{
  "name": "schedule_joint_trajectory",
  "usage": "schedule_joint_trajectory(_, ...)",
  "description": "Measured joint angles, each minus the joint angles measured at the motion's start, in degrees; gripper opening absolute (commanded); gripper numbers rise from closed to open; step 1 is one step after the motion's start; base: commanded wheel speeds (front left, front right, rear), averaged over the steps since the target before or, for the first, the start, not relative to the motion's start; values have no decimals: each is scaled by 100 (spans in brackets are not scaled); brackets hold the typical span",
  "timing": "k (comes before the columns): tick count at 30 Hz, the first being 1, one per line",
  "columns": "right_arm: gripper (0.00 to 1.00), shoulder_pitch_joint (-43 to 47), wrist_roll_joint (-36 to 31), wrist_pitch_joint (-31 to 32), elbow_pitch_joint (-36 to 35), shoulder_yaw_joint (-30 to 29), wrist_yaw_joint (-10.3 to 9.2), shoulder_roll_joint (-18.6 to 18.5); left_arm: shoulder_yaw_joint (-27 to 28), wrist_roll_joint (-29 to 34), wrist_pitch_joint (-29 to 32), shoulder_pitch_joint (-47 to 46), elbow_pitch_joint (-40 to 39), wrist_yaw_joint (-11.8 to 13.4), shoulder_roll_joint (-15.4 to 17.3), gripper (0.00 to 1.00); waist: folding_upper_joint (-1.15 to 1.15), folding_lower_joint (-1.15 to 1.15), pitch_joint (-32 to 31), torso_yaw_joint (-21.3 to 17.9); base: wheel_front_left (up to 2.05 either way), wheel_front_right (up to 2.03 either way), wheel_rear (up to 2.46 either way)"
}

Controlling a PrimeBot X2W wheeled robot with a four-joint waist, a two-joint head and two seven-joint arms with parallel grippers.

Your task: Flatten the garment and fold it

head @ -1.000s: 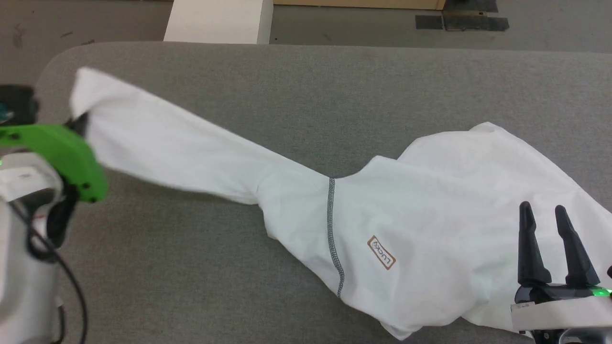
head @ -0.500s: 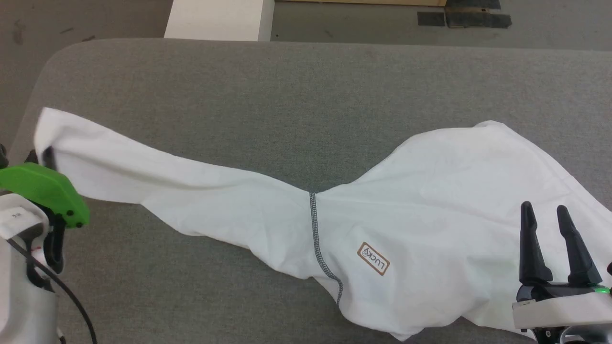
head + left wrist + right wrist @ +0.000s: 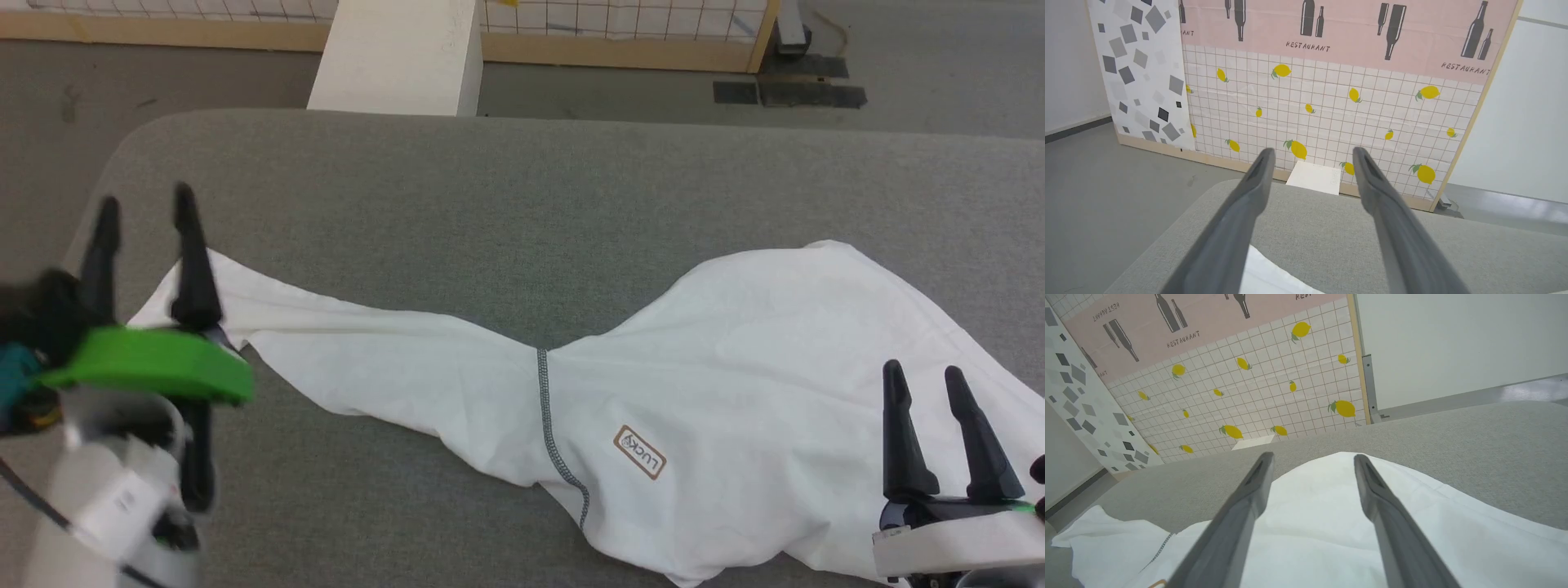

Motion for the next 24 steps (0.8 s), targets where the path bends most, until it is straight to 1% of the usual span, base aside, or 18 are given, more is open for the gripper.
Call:
schedule_joint_trajectory(2, 100, 30, 0, -1, -15, 16, 0, 0, -222, 123, -311, 398, -288, -90, -100, 100, 0, 0, -45, 2, 0, 0, 0)
schedule_joint_trajectory(7, 100, 104, 0, 2, -56, 26, 0, 1, -639, 388, -840, 1291, -544, -73, -431, 100, 0, 0, -76, -34, 0, 0, 0)
schedule_joint_trajectory(11, 100, 121, 4, 7, -68, 8, 0, 0, -981, 437, -1068, 1903, -472, 10, -732, 100, 0, 0, -62, -89, 0, 0, 0)
schedule_joint_trajectory(15, 100, 149, 8, 43, -60, -29, 0, 0, -1272, 485, -1134, 2194, -204, 0, -849, 100, 0, 0, -9, -92, 0, 0, 0)
schedule_joint_trajectory(20, 100, -46, -5, 476, -103, -132, 0, 0, -1327, 457, -1244, 2196, -105, -41, -947, 100, 0, 0, 109, -55, 0, 0, 0)
schedule_joint_trajectory(24, 100, -796, -215, 1192, -222, -264, 0, 3, -1423, 477, -1293, 2091, -15, -77, -962, 100, 0, 0, 260, 3, 0, 0, 0)
